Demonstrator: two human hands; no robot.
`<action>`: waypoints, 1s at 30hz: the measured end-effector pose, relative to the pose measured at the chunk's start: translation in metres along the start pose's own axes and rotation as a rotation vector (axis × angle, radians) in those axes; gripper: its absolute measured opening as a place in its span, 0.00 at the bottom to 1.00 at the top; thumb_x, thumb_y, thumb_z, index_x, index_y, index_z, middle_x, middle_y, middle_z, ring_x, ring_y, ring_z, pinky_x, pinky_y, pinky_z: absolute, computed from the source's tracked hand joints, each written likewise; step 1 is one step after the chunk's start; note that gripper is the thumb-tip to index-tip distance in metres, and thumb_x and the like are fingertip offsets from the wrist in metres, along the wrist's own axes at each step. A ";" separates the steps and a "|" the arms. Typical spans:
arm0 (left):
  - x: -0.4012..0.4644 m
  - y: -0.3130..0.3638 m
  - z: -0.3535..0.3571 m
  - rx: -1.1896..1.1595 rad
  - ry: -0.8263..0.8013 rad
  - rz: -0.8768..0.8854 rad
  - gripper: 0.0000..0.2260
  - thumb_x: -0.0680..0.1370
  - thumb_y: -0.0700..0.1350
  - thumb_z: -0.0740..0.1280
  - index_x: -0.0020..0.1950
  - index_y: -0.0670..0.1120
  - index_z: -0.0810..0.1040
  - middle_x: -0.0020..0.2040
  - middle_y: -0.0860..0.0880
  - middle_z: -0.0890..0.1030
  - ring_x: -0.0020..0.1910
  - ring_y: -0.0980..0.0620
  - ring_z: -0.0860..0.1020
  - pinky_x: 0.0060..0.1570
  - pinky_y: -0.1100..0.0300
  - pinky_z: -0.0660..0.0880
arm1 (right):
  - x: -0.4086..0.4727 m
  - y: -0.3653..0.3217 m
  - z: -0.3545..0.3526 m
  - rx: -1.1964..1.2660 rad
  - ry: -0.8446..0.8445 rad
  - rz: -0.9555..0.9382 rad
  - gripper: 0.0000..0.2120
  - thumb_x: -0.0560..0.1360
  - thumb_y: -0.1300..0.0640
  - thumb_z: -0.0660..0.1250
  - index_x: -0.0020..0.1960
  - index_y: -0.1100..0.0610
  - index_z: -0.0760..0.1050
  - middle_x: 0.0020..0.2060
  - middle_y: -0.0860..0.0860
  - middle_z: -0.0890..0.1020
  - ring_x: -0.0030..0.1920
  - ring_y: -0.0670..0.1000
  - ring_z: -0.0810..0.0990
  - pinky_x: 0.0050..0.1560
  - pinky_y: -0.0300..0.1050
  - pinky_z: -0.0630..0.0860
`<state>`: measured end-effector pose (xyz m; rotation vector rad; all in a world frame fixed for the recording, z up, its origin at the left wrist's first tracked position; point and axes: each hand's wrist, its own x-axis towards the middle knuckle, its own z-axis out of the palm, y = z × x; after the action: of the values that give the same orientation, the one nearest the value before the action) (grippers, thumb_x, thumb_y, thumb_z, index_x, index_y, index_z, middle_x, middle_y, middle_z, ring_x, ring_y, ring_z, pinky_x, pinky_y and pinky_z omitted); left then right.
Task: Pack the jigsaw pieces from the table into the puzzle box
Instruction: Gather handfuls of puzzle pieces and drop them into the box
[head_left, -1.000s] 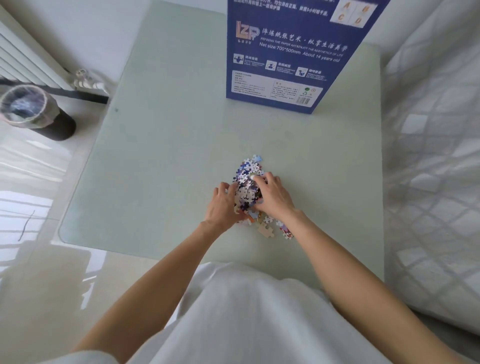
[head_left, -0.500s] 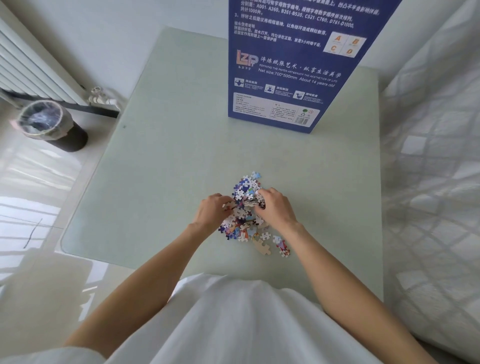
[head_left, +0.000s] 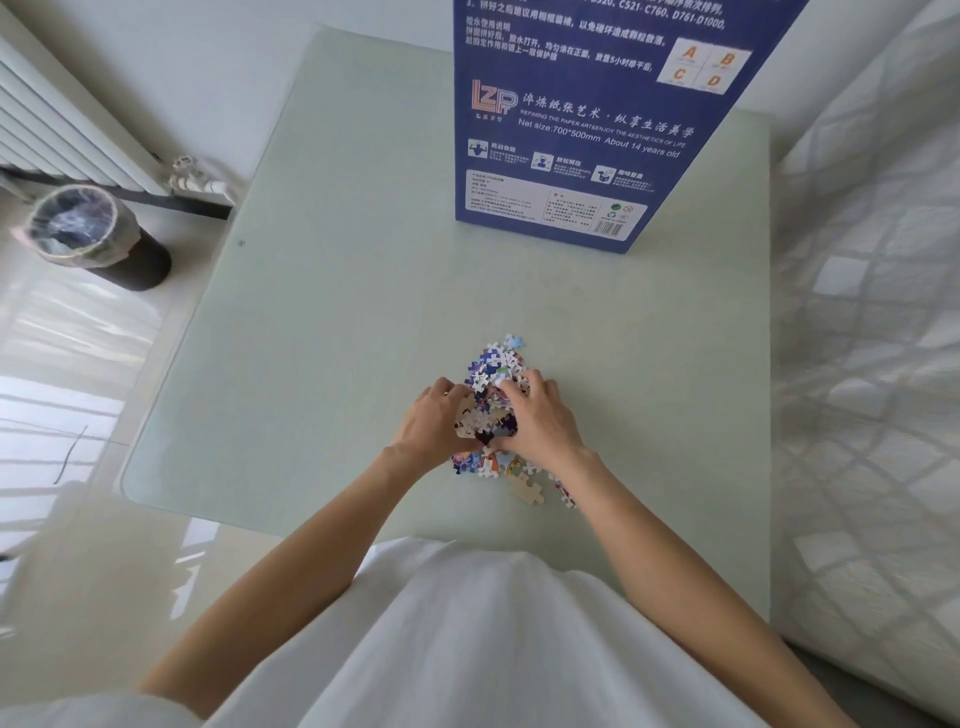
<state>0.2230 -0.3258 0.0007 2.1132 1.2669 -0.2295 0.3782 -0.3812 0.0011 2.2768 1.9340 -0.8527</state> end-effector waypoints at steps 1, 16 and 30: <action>0.000 0.000 0.003 0.006 0.007 -0.004 0.33 0.68 0.52 0.75 0.69 0.47 0.67 0.61 0.46 0.71 0.59 0.46 0.72 0.58 0.57 0.69 | -0.001 -0.002 0.002 -0.012 0.032 0.001 0.33 0.67 0.48 0.74 0.67 0.53 0.64 0.62 0.56 0.65 0.60 0.57 0.68 0.50 0.47 0.74; 0.005 -0.001 -0.003 -0.197 0.095 -0.088 0.19 0.71 0.45 0.74 0.61 0.45 0.77 0.52 0.44 0.80 0.49 0.44 0.78 0.49 0.57 0.72 | 0.002 0.001 -0.004 0.191 0.251 0.018 0.11 0.74 0.51 0.68 0.54 0.53 0.79 0.46 0.51 0.81 0.40 0.50 0.79 0.39 0.44 0.77; 0.005 -0.005 -0.036 -0.301 0.309 0.013 0.07 0.71 0.47 0.73 0.46 0.44 0.84 0.38 0.49 0.84 0.36 0.52 0.81 0.39 0.57 0.77 | 0.001 0.012 -0.047 0.380 0.287 0.070 0.18 0.73 0.52 0.69 0.60 0.58 0.77 0.54 0.53 0.82 0.33 0.43 0.76 0.48 0.40 0.75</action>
<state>0.2150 -0.2979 0.0238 1.9425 1.3635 0.2884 0.4070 -0.3651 0.0370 2.8047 1.9164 -1.0085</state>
